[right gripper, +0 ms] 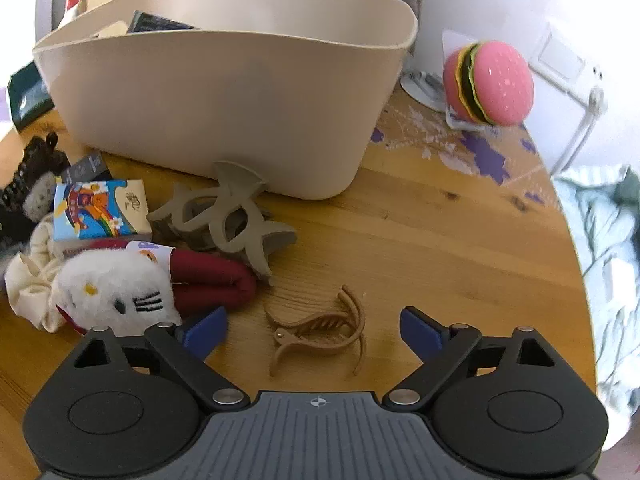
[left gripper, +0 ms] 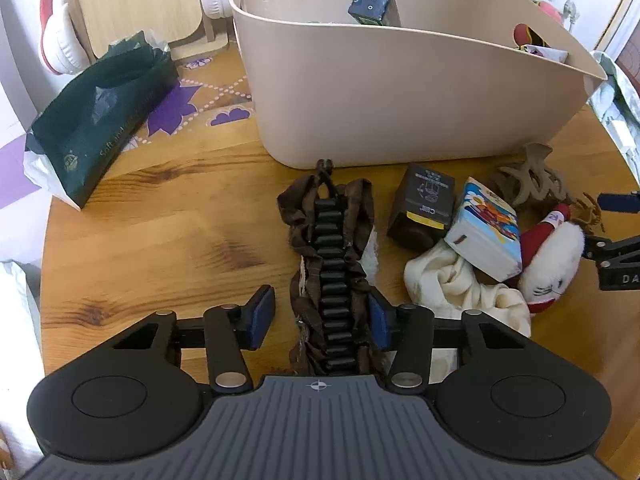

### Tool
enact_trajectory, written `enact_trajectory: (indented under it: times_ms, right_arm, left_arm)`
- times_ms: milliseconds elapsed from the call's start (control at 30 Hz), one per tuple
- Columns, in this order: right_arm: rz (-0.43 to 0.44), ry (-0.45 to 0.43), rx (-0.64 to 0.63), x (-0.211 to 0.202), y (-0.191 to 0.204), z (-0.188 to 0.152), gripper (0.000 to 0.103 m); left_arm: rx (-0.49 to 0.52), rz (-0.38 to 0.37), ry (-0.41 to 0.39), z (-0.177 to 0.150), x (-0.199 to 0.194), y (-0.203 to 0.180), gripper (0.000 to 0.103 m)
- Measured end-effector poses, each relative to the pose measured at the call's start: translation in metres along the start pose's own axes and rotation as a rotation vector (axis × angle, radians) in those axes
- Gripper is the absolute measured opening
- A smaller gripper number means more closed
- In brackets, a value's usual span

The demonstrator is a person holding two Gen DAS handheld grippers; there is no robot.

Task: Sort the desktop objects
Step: 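Grasp the dark hair tie with left tool while right tool grasps the brown hair clip, then carry hair tie in left tool and hair clip in right tool into basket, release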

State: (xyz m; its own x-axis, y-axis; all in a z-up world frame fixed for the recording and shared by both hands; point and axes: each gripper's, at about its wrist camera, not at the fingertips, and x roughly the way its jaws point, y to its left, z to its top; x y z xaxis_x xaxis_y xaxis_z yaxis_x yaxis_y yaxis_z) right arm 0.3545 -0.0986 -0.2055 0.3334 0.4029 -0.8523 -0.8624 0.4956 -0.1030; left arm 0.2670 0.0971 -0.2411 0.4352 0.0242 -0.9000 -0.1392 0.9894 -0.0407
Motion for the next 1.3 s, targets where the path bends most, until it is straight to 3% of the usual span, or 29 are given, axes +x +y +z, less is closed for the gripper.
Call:
enact_trajectory:
  times_ms: [133, 167, 333, 400, 833, 1300]
  right_arm:
    - [0.064, 0.002, 0.062, 0.002, -0.010, -0.003, 0.083]
    - [0.066, -0.002, 0.060, 0.001, -0.010, -0.004, 0.081]
    - [0.096, -0.009, 0.034, -0.003, -0.007, -0.001, 0.049]
    - [0.100, -0.011, 0.021, -0.003, -0.005, -0.001, 0.047]
    - [0.128, -0.042, 0.046, -0.024, -0.015, -0.004, 0.045]
    - [0.165, -0.197, -0.058, -0.087, -0.021, 0.018, 0.045]
  left_arm:
    - [0.000, -0.004, -0.008, 0.000, -0.001, 0.001, 0.033]
    - [-0.006, -0.007, -0.006, 0.000, -0.001, 0.002, 0.032]
    - [-0.025, 0.002, -0.007, -0.002, -0.003, 0.004, 0.030]
    - [-0.031, 0.027, -0.011, -0.006, -0.005, 0.003, 0.029]
    - [-0.078, -0.021, -0.001, -0.014, -0.026, 0.003, 0.029]
    - [-0.101, -0.005, -0.142, 0.020, -0.080, 0.006, 0.029]
